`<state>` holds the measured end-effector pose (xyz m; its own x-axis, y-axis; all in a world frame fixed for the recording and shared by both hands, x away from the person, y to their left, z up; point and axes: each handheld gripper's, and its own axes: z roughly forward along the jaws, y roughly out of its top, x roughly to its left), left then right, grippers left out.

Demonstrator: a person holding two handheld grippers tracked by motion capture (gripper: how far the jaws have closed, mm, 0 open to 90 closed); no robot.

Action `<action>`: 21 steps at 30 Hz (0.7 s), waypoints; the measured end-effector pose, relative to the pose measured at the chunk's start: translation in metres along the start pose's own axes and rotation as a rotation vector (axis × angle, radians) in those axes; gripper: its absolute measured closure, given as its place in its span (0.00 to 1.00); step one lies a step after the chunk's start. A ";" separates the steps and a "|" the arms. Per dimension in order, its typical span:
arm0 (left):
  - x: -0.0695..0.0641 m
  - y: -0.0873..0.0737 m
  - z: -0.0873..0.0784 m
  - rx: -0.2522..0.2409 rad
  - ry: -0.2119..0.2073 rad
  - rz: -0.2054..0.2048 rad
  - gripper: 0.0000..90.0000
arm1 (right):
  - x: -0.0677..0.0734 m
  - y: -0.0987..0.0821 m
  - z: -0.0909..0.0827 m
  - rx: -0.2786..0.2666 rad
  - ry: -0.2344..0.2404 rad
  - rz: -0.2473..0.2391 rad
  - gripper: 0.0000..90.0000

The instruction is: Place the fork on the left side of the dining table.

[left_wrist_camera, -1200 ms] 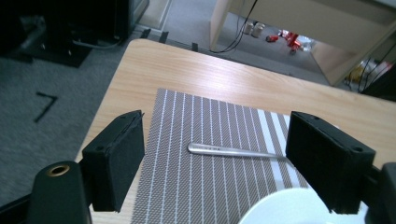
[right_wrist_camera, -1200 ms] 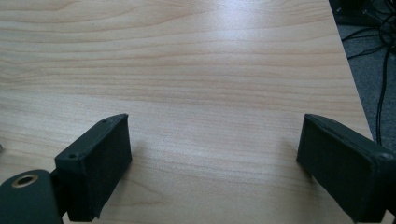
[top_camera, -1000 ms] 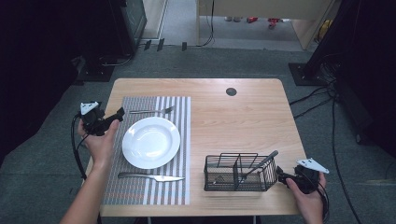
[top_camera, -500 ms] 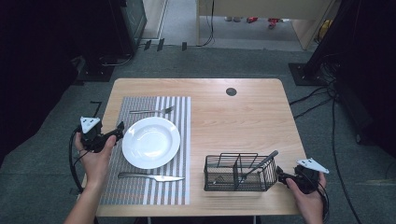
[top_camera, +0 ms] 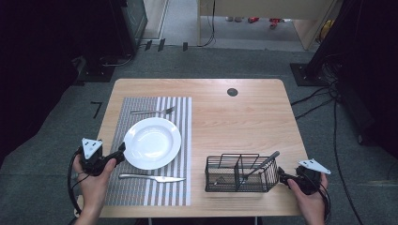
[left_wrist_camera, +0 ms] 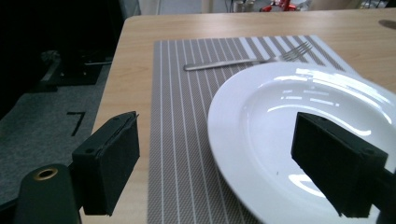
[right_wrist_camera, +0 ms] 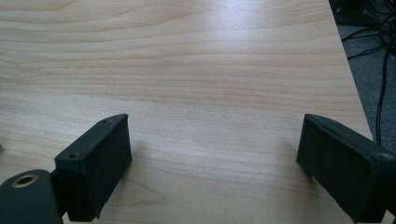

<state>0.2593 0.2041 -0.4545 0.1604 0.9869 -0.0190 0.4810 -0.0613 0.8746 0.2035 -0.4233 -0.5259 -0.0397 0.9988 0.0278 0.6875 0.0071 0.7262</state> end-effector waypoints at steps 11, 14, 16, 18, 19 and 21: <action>0.006 -0.034 -0.017 0.040 0.020 -0.009 0.17 | 0.000 0.000 0.000 0.000 0.000 0.000 0.11; 0.006 -0.041 -0.022 0.055 0.034 0.000 0.17 | 0.000 0.000 0.000 0.000 0.000 -0.001 0.11; 0.006 -0.047 -0.026 0.062 0.047 0.016 0.17 | 0.000 0.000 0.000 0.000 0.000 -0.001 0.11; 0.006 -0.051 -0.028 0.067 0.044 0.029 0.17 | 0.000 0.000 0.000 0.000 0.000 0.000 0.11; 0.006 -0.054 -0.028 0.075 0.048 0.032 0.17 | 0.000 0.000 0.000 0.000 0.000 0.000 0.11; 0.009 -0.059 -0.029 0.094 0.053 0.030 0.17 | 0.000 0.000 0.000 0.000 0.000 0.000 0.11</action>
<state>0.2073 0.2214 -0.4921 0.1315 0.9907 0.0342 0.5555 -0.1022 0.8252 0.2035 -0.4233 -0.5258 -0.0398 0.9988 0.0276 0.6874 0.0073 0.7262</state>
